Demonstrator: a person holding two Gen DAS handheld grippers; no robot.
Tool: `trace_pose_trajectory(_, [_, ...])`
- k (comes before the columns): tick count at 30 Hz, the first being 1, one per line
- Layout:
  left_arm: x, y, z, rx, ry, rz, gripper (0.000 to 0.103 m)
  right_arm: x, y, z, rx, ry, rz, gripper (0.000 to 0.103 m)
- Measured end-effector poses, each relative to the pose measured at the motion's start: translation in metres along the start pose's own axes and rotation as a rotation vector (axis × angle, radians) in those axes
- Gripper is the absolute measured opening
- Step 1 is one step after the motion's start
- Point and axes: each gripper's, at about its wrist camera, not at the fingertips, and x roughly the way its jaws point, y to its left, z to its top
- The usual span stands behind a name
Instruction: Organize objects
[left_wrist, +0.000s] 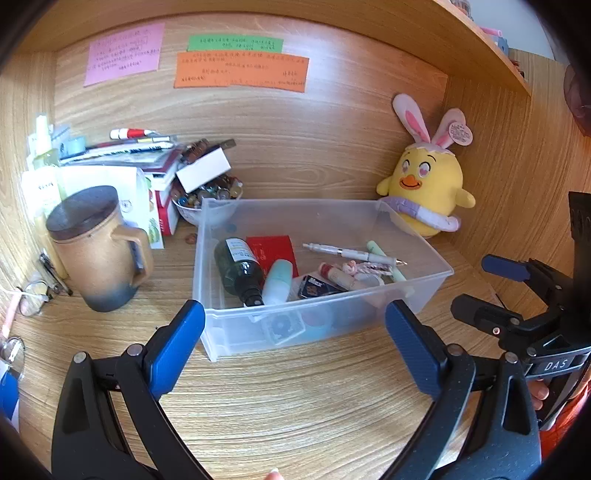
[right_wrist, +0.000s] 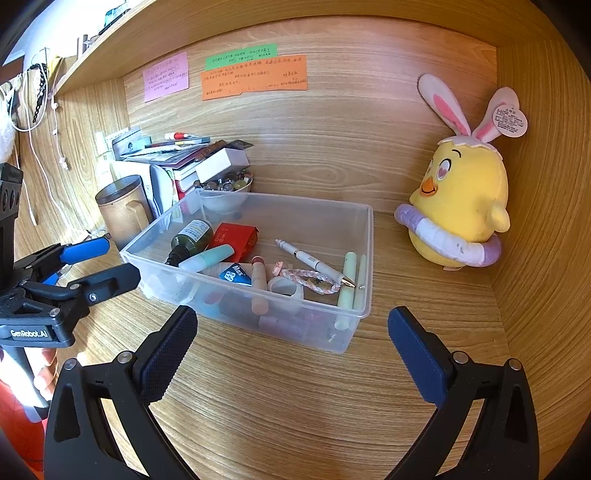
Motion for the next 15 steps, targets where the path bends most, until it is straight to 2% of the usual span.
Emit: trace_pose_trajectory(15, [0.0034, 0.0012, -0.0010, -0.011, 0.013, -0.002, 0.099, 0.0015, -0.0007, 0.0009, 0.009, 0.007, -0.001, 0.103])
